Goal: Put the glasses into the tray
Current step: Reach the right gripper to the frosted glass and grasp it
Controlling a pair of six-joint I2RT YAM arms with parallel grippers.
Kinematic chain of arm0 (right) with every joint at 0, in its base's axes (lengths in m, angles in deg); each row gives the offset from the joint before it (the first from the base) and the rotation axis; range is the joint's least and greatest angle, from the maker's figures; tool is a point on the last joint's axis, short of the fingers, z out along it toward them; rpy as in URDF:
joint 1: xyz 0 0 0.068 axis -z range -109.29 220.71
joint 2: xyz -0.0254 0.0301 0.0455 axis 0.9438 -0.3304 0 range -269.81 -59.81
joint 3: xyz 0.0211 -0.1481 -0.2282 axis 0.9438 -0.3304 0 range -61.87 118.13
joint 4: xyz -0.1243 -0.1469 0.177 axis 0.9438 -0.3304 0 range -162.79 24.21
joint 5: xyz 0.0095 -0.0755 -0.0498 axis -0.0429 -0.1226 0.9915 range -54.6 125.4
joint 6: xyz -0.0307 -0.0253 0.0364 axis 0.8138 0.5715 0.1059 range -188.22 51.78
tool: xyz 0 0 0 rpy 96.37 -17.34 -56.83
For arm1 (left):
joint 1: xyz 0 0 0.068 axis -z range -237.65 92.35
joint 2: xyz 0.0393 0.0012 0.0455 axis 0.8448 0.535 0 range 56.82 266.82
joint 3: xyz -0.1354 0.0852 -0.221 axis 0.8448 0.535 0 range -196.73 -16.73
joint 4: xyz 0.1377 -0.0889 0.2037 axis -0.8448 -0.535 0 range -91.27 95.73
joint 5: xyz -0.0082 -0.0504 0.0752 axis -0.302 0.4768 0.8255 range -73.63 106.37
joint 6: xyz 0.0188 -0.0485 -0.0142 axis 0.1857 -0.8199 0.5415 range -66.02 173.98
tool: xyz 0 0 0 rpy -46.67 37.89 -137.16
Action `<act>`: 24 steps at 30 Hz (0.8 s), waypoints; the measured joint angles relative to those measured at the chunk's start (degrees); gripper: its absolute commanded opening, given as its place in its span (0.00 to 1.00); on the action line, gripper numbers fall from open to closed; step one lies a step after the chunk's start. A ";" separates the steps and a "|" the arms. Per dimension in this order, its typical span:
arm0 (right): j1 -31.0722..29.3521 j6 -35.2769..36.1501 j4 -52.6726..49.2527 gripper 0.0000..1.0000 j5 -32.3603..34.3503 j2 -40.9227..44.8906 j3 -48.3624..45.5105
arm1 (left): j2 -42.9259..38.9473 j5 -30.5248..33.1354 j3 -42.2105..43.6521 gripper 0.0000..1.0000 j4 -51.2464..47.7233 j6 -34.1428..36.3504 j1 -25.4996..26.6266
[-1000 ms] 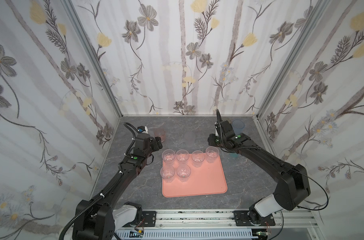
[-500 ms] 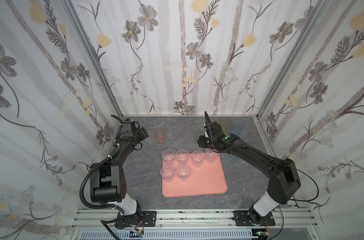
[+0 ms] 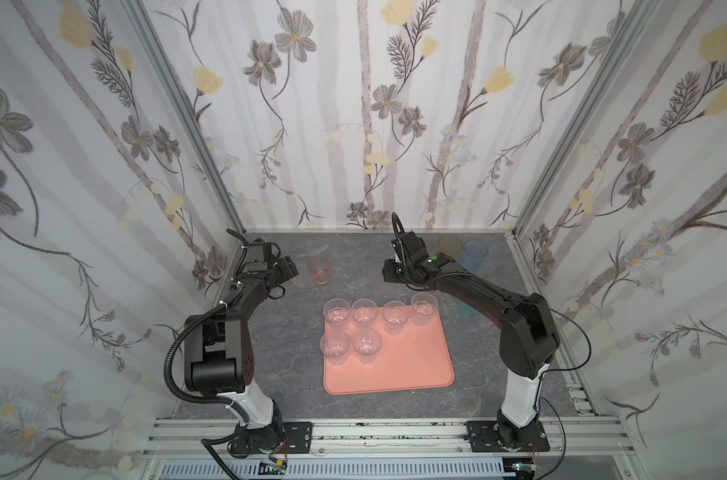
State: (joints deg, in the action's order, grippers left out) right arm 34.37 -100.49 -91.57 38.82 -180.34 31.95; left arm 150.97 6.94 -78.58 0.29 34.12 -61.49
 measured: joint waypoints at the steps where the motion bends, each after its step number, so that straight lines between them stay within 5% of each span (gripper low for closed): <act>1: 0.26 0.00 -0.44 0.49 0.24 -2.27 2.62 | -1.36 0.31 0.90 0.76 -0.07 0.07 0.31; 10: 1.84 0.09 -4.52 0.42 3.15 -12.22 11.96 | -15.93 4.28 10.78 0.78 -0.42 0.24 6.43; 20: 1.90 2.78 -5.49 0.05 3.17 -15.76 15.50 | -29.11 7.26 18.75 0.78 -0.46 -3.63 15.72; 24: 1.95 3.87 -5.75 0.00 4.00 -15.72 15.82 | -32.52 7.98 19.87 0.78 -0.48 -4.59 16.28</act>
State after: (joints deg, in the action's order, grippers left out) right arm 36.31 -96.62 -97.32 42.82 -196.05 47.78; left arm 118.45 14.92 -58.71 -0.19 29.53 -45.21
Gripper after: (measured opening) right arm 0.050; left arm 0.777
